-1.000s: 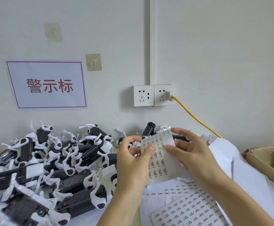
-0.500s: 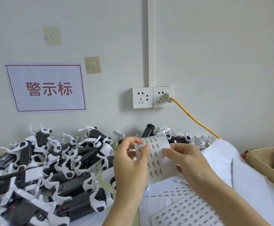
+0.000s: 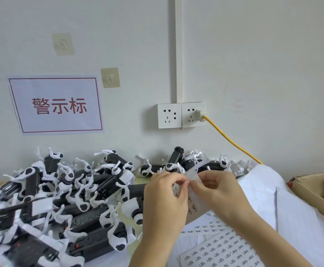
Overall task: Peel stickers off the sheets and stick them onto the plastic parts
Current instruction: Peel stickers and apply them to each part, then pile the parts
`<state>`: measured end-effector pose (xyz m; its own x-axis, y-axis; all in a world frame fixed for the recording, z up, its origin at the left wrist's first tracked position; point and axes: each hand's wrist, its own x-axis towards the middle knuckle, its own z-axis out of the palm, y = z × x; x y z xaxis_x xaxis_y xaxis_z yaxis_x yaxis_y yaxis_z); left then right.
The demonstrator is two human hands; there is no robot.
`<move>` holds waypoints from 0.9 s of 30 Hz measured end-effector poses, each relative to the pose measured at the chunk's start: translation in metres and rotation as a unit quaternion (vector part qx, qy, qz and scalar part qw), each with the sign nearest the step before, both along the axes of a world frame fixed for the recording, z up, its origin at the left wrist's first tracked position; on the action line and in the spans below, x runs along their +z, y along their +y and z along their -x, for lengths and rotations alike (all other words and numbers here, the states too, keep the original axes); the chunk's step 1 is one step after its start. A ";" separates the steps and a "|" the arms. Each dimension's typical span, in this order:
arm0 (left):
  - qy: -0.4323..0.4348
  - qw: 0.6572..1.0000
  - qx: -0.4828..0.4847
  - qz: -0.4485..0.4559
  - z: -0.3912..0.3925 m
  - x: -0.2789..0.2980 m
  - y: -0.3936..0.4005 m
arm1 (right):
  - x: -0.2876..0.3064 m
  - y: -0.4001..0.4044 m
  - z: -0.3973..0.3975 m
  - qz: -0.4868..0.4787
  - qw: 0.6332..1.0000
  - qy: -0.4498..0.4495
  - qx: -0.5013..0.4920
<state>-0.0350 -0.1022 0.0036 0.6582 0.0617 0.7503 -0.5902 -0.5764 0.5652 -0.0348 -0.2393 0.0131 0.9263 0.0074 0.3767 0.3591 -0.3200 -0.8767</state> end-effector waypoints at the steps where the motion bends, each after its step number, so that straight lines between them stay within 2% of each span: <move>1: 0.014 1.000 -0.011 0.003 0.000 0.000 0.000 | 0.000 0.000 0.001 0.018 1.000 -0.016 -0.004; 6: 0.091 0.994 -0.051 0.018 0.002 0.000 0.000 | -0.003 -0.002 0.002 0.117 0.989 -0.087 -0.030; 21: 0.127 0.987 -0.086 0.035 -0.001 0.000 0.003 | -0.004 -0.006 0.000 0.131 0.987 -0.087 -0.019; 27: 0.107 0.991 -0.073 0.021 0.001 0.001 0.004 | -0.005 -0.006 -0.001 0.143 0.986 -0.081 -0.027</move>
<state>-0.0359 -0.0987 0.0049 0.8060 -0.0179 0.5917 -0.5300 -0.4669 0.7079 -0.0338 -0.2456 0.0081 0.8563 0.0866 0.5092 0.4622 -0.5683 -0.6807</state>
